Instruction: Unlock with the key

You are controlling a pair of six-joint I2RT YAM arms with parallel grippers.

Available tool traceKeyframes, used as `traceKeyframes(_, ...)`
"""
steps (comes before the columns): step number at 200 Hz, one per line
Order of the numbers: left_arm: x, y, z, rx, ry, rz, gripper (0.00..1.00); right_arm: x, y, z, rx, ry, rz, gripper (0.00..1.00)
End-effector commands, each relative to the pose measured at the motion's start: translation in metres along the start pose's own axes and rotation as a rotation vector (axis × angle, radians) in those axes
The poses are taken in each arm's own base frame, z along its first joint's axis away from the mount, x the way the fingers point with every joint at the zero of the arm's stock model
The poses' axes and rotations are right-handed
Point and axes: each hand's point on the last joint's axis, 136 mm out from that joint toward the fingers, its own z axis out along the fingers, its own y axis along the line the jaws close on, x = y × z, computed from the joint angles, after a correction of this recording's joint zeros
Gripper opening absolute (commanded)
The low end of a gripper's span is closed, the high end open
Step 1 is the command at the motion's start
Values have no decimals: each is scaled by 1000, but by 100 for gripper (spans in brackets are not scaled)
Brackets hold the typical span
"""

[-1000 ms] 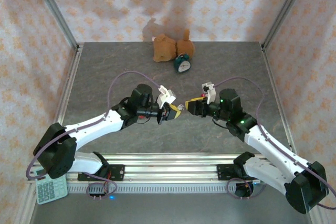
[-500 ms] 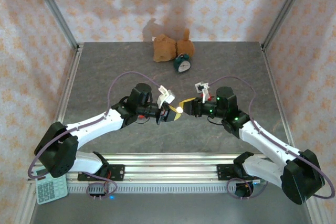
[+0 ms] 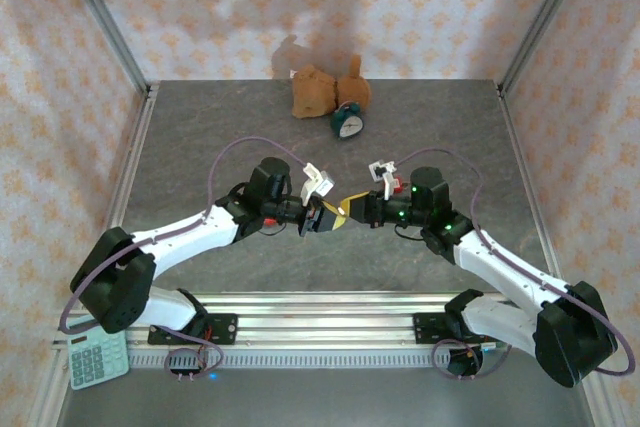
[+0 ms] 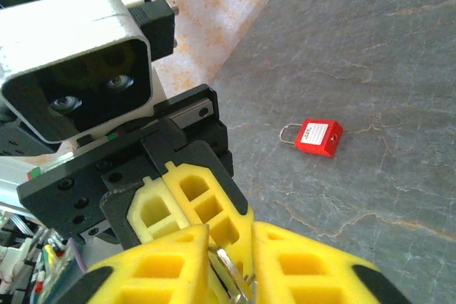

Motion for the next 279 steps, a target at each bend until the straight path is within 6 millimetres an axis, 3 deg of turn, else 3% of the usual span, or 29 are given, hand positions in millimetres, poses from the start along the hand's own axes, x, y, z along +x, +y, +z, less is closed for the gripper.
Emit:
traceKeyframes(1, -19, -2, 0, 17, -42, 25, 0, -4, 9, -1, -40, -11, -27, 15)
traceKeyframes(21, -19, 1, 1, 9, -41, 18, 1, -6, 9, -1, -35, -16, -25, 12)
traceKeyframes(67, -26, 5, -5, -52, -81, -6, 36, -13, 3, -9, 33, -75, -27, 11)
traceKeyframes(104, -23, 9, -16, -130, -111, 37, 44, -25, 4, -15, 70, -131, -24, 10)
traceKeyframes(126, -21, 24, -26, -252, -122, 39, 47, -32, -7, -21, 152, -179, -20, 10)
traceKeyframes(146, -26, 58, -61, -549, -204, 21, 49, -36, -19, -28, 235, -209, -18, 10)
traceKeyframes(170, -29, 98, -137, -1016, -346, -72, 60, -39, -25, -31, 280, -225, -12, 10)
traceKeyframes(190, -27, 100, -180, -1200, -408, -98, 71, -39, -27, -30, 290, -220, -12, 10)
traceKeyframes(221, -17, 101, -213, -1325, -441, -58, 67, -37, -28, -30, 292, -215, -9, 10)
traceKeyframes(247, 14, 122, -217, -1376, -181, -213, 73, -35, -29, -30, 290, -218, -4, 10)
traceKeyframes(279, 41, 146, -190, -1356, 27, -303, 83, -34, -29, -29, 278, -220, -2, 10)
